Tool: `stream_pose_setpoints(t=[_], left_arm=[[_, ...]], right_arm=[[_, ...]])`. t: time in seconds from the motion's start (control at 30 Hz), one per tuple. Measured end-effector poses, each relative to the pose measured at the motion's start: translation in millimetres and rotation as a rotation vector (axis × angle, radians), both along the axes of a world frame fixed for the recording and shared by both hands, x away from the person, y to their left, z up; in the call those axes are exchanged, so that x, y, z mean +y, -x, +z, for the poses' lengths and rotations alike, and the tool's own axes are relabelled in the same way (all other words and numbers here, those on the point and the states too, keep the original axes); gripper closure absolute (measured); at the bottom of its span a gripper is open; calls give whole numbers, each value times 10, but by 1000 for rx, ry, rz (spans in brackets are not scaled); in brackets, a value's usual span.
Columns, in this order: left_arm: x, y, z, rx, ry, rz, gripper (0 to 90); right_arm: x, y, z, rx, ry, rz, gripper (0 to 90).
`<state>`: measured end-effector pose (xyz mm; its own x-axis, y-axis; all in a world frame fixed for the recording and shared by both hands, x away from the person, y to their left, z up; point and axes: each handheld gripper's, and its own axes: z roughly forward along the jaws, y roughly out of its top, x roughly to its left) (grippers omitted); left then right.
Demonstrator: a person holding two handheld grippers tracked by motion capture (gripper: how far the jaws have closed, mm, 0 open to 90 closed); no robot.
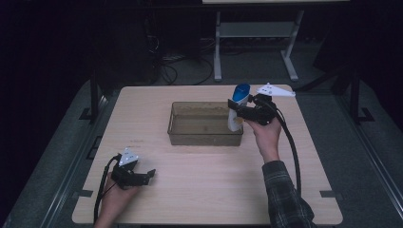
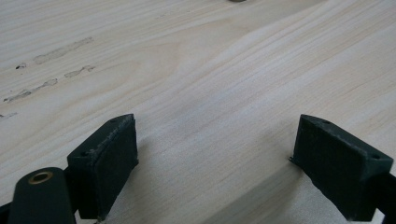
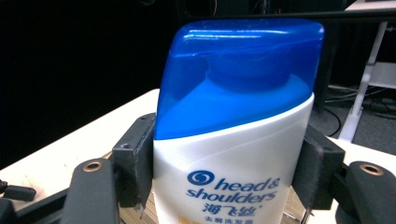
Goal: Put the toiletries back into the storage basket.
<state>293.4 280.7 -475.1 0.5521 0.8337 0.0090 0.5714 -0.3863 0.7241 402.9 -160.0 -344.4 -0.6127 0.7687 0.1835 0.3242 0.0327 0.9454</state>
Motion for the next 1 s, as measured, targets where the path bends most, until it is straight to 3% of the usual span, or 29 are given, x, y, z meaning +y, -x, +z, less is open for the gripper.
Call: stream_pose_setpoints(t=[0.47,0.73,1.0], left_arm=[[2,-1,1,-1,-3,-1,123],[1,0,1,0,-2,-1,123],[2,0,1,1,-4,-2,123]], right_arm=[[27,-63,-145,29,15,-2,327],[-22,-94,-284,74,23,0,327],[-12,-107,-321,88,49,9,327]])
